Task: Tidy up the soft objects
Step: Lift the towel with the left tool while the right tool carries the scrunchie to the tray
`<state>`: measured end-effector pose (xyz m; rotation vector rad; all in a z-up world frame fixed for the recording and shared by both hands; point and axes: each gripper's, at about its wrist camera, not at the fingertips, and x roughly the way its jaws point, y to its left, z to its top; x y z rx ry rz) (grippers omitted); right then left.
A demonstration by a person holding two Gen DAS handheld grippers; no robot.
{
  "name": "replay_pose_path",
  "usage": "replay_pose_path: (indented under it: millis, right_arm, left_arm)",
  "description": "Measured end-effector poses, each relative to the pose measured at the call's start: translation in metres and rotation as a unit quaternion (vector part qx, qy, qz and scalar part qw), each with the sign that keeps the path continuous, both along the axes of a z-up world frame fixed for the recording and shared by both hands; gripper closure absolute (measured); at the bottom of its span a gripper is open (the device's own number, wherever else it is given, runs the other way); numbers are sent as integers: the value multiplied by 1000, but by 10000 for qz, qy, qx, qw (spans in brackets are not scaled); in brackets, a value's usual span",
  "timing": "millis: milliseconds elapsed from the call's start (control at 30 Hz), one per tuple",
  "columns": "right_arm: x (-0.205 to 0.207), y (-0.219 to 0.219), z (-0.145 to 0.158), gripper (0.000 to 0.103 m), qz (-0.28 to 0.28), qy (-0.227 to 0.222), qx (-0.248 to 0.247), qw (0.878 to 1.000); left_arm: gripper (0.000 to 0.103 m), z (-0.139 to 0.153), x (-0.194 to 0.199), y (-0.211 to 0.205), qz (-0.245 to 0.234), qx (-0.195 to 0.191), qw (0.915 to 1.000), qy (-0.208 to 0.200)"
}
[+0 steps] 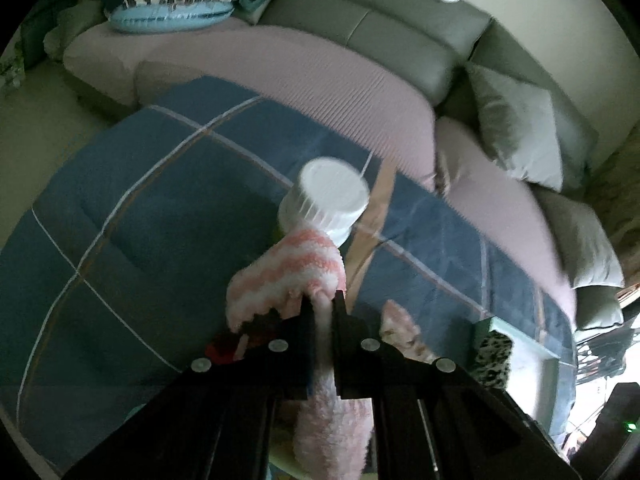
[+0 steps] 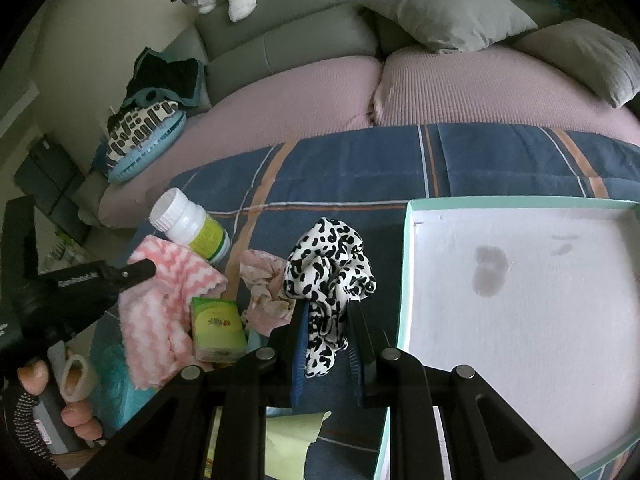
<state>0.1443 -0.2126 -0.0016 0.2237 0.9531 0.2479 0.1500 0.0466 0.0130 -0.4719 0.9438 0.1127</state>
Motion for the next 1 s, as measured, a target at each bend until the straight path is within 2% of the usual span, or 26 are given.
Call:
replay_pose_path:
  millis: [200,400,533,733,1000]
  right_arm:
    - [-8,-6,24,83,-61,-357,112,9993]
    - [-24,-20,57,83,-211,-815,164,9963]
    - [-35,-38,75,83,-432,-1052,96,9935]
    - [-51,-80,93,83,-1014,-1269,-157,9866]
    - [-70,-151,101,83,-1938,-1279,-470,9715]
  left_arm:
    - [96,47,-19,-4,-136,-57,9969,-771]
    - [96,95,-40,-20,-463,-26,9866,-1567]
    - [96,112,-46,-38,-752,-13,9796,-1865]
    - [96,122,-47,-80,-1409,-35,9675,-2099]
    - [96,118,-43,-156,-2331,-71,9502,-2067]
